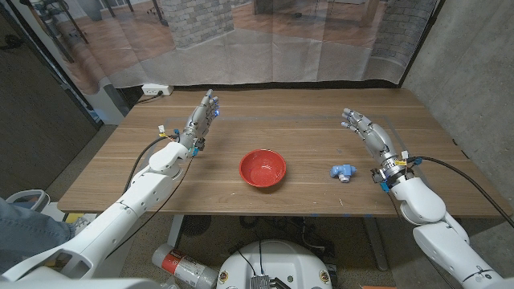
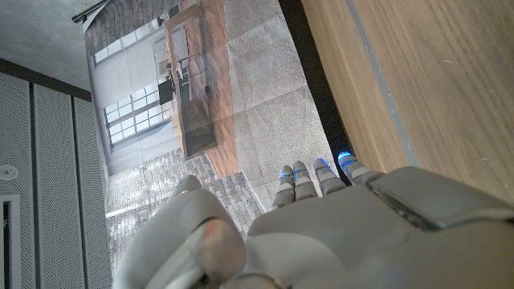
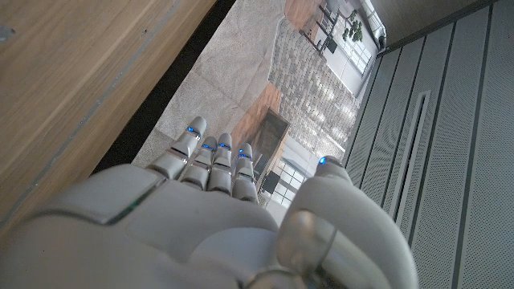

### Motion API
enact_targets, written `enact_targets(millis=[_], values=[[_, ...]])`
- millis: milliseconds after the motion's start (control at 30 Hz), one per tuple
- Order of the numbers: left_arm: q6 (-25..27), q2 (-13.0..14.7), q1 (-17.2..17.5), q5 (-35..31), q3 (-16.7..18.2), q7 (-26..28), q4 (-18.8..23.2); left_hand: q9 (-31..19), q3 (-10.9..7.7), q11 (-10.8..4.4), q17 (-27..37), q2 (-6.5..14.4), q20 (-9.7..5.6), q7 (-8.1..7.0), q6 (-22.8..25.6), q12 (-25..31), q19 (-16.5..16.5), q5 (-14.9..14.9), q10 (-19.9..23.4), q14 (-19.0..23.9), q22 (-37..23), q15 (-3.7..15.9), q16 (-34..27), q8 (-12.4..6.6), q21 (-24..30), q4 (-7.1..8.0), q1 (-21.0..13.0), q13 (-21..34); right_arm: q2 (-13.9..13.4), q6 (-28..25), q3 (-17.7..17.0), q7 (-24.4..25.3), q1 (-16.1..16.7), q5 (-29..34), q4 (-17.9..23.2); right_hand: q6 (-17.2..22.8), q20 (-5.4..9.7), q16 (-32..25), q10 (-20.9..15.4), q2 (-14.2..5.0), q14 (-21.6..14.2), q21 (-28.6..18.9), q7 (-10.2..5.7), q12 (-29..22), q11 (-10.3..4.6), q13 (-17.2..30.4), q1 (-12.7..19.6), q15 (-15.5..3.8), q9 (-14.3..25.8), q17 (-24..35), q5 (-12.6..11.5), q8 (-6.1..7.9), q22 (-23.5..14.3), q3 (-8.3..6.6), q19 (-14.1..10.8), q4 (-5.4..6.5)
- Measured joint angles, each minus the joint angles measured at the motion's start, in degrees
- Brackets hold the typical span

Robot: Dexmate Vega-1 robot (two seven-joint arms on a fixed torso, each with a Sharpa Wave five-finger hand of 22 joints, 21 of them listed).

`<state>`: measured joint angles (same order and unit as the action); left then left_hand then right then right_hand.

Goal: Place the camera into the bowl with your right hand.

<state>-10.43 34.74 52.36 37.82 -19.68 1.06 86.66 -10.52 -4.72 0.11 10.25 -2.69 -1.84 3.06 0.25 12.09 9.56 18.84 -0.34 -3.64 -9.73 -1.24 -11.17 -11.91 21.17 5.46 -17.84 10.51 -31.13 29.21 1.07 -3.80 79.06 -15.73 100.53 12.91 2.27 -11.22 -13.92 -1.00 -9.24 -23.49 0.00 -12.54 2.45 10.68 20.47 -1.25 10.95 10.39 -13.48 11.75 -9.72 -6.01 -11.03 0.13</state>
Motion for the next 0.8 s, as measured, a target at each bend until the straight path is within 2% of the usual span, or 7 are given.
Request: enact_targets(millis=[800], values=[[0.22, -0.23, -0.15, 0.12, -0.21, 0.25, 0.00, 0.00, 0.00, 0.11, 0.00, 0.22, 0.00, 0.01, 0.58, 0.00, 0.00, 0.00, 0.53, 0.00, -0.29, 0.00, 0.00, 0.00, -0.22, 0.00, -0.22, 0.00, -0.14, 0.19, -1.10, 0.75, 2.92, 2.38, 1.74, 0.31, -0.01, -0.04, -0.21, 0.03, -0.09, 0.44, -0.32, 0.00, -0.19, 0.00, 0.62, -0.09, 0.00, 0.01, 0.45, 0.00, 0.00, -0.09, 0.01, -0.38]])
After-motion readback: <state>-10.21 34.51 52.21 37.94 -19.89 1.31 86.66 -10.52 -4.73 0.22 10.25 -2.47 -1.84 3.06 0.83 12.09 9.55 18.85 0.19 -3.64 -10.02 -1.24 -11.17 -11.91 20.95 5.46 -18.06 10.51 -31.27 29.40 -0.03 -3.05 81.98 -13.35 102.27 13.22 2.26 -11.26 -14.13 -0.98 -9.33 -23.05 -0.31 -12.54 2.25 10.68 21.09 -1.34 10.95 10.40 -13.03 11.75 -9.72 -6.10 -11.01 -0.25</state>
